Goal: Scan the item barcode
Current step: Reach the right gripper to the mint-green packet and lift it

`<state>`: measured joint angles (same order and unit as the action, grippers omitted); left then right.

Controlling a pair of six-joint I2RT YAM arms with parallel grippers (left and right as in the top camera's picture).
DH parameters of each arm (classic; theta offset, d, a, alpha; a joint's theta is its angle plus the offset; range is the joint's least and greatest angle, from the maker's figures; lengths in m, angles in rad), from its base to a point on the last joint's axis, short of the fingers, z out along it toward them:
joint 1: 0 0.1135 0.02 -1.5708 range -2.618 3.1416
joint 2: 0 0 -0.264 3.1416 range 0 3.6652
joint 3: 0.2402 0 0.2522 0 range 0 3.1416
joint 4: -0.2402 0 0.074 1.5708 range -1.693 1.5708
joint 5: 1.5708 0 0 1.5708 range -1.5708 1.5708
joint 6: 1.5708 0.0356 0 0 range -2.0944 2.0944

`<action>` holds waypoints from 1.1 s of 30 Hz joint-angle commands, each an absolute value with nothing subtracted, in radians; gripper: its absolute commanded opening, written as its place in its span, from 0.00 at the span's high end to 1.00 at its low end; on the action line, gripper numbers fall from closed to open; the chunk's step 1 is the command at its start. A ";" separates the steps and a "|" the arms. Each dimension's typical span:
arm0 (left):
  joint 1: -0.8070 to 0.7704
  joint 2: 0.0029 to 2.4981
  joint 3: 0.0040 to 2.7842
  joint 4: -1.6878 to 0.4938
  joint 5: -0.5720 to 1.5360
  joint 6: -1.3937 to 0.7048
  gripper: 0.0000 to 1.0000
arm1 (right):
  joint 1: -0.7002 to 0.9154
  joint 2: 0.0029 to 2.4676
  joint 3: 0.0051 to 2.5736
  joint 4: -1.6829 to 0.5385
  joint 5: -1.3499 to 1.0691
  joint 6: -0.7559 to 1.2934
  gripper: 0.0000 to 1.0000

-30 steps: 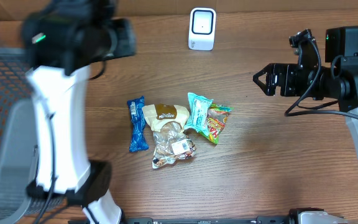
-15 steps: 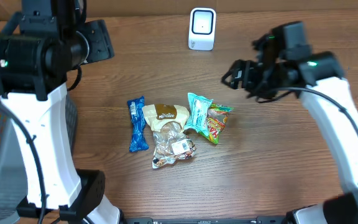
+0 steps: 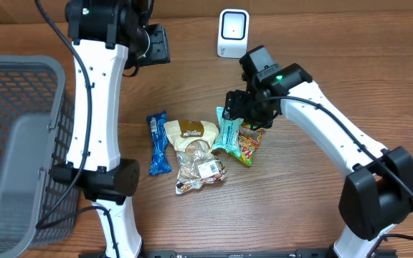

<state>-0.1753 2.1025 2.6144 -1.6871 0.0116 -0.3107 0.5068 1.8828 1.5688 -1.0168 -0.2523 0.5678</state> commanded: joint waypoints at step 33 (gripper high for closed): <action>-0.200 2.120 2.615 -1.672 0.045 -0.318 0.36 | 0.058 1.813 1.707 -1.240 -1.330 -0.160 0.96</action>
<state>-0.1902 2.1136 2.6133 -1.6726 0.0341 -0.3111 0.1123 1.8278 1.6913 -1.2083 -1.0241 0.0479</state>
